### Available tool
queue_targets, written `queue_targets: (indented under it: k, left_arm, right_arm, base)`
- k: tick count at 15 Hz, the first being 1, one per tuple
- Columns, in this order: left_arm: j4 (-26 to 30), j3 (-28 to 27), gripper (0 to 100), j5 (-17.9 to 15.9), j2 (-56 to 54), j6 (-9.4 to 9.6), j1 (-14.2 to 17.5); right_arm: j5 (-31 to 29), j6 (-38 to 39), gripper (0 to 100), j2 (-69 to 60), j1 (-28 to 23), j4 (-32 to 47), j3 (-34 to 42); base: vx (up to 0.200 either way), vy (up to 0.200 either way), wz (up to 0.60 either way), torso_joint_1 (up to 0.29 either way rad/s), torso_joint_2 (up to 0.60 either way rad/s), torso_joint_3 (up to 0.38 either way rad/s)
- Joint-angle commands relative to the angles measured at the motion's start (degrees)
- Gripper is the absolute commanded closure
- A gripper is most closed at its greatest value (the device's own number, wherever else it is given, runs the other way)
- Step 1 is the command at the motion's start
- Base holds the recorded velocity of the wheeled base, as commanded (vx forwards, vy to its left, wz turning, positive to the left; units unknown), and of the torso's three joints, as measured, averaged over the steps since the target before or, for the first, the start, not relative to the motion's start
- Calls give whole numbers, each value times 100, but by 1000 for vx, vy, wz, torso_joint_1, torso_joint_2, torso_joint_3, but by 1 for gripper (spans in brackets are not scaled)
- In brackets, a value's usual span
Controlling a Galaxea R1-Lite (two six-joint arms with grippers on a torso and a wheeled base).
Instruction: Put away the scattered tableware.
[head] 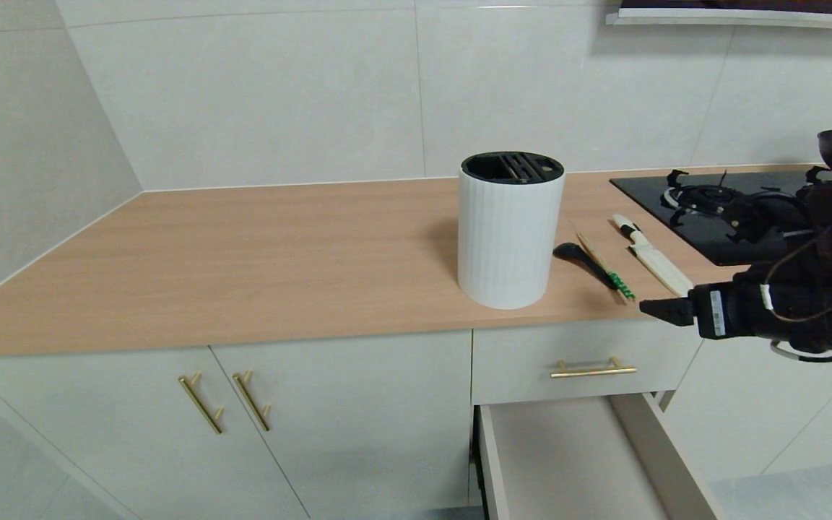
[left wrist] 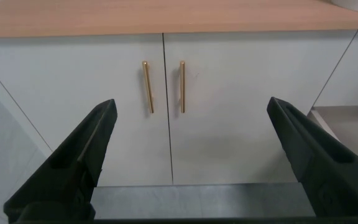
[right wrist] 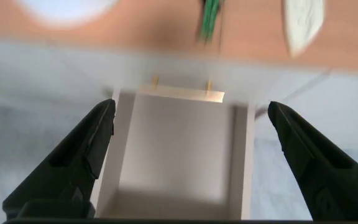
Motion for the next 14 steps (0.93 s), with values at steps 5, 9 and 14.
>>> queue_targets:
  k: [5, 9, 14]
  left_arm:
    - [-1, 0, 0, 4, 0, 0, 1]
    - [-1, 0, 0, 4, 0, -9, 1]
    - [-1, 0, 0, 4, 0, -9, 1]
  right_arm:
    - [-177, 23, 0, 1639, -100, -63, -1217]
    - [-169, 41, 0, 1964, -223, -415, -1305]
    - [-177, 6, 0, 2544, -320, -890, -1656]
  base:
    - [0, 0, 0, 0, 0, 0]
    - [0, 0, 0, 0, 0, 0]
    - [0, 0, 0, 0, 0, 0]
